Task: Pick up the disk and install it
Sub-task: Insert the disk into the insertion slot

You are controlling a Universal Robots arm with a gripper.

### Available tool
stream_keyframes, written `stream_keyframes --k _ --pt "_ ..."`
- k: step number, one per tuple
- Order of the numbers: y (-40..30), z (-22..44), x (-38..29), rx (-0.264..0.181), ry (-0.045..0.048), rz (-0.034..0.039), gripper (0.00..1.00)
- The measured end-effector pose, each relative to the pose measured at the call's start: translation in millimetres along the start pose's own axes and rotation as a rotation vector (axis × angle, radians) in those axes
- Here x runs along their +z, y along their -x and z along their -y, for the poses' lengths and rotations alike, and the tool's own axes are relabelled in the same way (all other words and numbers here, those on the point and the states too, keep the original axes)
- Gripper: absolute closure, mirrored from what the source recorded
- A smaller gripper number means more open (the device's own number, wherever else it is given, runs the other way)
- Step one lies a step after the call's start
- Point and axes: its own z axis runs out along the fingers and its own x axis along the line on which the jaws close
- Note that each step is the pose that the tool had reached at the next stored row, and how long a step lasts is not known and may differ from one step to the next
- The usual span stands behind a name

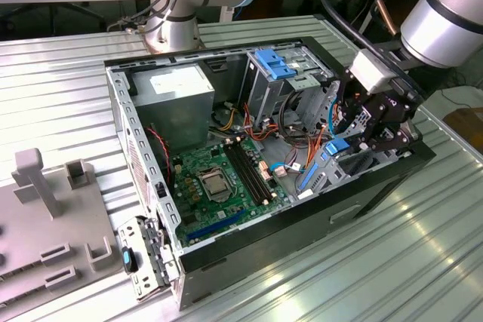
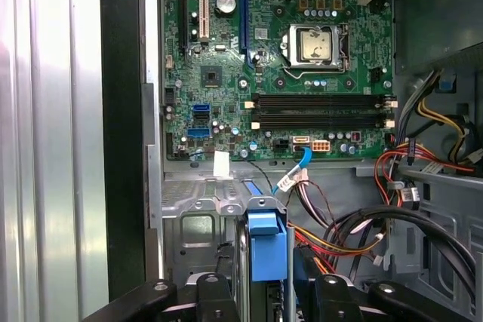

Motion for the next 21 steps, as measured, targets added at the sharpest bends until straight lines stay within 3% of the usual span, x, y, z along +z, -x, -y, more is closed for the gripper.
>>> stream_keyframes --k 3,8,11,12,13,15,17,19,21 --pt "0.1 2.5 0.0 0.0 0.0 -0.0001 0.56" --pt "0.3 19.8 0.8 0.0 0.0 0.0 0.57" --pt "0.4 25.7 1.0 0.0 0.0 0.0 0.76" --pt "0.5 27.5 1.0 0.0 0.0 -0.0001 0.76" --pt "0.7 29.5 1.1 0.0 0.0 -0.0001 0.83" --pt "1.6 34.7 1.6 0.0 0.0 0.0 0.83" --pt "1.6 34.7 2.3 -0.001 -0.0036 0.0 0.83" --pt "1.8 34.7 5.2 -0.004 -0.0159 0.0003 0.83" --pt "2.1 34.6 6.2 -0.005 -0.0159 0.0002 0.83"
